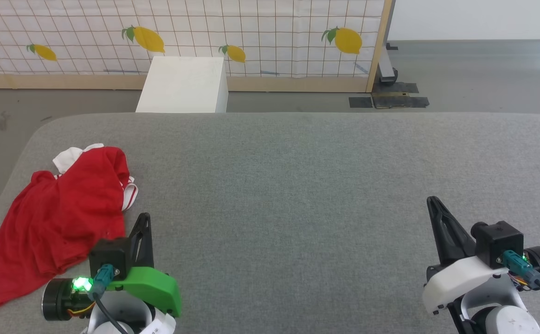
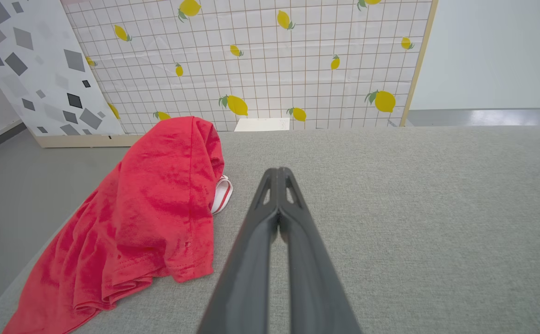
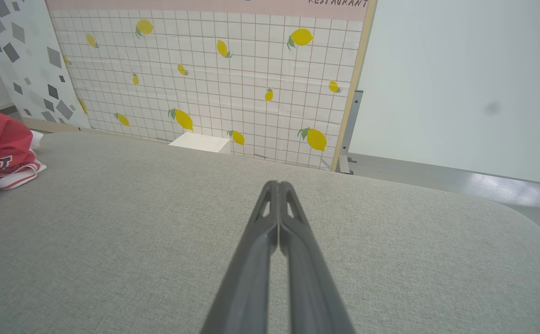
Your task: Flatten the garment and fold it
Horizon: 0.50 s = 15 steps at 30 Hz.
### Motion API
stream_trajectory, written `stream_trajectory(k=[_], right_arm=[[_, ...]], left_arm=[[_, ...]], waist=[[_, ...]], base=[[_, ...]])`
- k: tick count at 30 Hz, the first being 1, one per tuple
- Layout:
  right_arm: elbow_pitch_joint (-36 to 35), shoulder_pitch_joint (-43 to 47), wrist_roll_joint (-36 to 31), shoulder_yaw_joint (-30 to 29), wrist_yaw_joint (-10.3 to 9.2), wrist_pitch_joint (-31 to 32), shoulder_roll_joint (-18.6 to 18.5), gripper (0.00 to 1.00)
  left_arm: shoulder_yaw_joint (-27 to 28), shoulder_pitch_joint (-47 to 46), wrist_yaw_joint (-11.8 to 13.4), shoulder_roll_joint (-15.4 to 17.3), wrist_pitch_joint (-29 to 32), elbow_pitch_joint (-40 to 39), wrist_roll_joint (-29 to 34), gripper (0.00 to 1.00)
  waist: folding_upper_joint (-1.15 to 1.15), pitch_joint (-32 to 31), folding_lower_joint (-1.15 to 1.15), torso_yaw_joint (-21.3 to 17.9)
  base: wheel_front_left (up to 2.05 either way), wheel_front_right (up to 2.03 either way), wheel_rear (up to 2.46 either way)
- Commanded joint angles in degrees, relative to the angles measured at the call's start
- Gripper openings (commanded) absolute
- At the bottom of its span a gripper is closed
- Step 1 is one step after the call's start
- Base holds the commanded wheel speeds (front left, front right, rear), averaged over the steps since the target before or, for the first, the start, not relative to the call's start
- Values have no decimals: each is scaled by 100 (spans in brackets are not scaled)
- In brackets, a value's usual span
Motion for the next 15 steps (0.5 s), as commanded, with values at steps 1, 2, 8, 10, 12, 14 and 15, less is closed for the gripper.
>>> stream_trajectory(k=[1, 2, 8, 10, 12, 14, 15], right_arm=[[-31, 87, -37, 8, -9, 1, 13, 0], [-31, 87, -37, 8, -9, 1, 13, 0], [-31, 87, -37, 8, -9, 1, 13, 0], [-31, 87, -37, 8, -9, 1, 13, 0], [-31, 87, -37, 8, -9, 1, 13, 0], [-31, 87, -37, 8, -9, 1, 13, 0], [-31, 87, -37, 8, -9, 1, 13, 0]], left_arm=[[18, 5, -6, -22, 8, -14, 72, 0], [18, 5, -6, -22, 8, -14, 72, 0], [18, 5, -6, -22, 8, -14, 72, 0], [18, 5, -6, -22, 8, -14, 72, 0], [18, 5, -6, -22, 8, -14, 72, 0], [18, 5, -6, -22, 8, -14, 72, 0], [18, 5, -6, -22, 8, -14, 72, 0]], waist=[[0, 0, 0, 0], [0, 0, 0, 0], [0, 0, 0, 0], [0, 0, 0, 0], [0, 0, 0, 0], [0, 0, 0, 0], [0, 0, 0, 0]], base=[[0, 0, 0], [0, 0, 0], [0, 0, 0], [0, 0, 0], [0, 0, 0], [0, 0, 0], [0, 0, 0]])
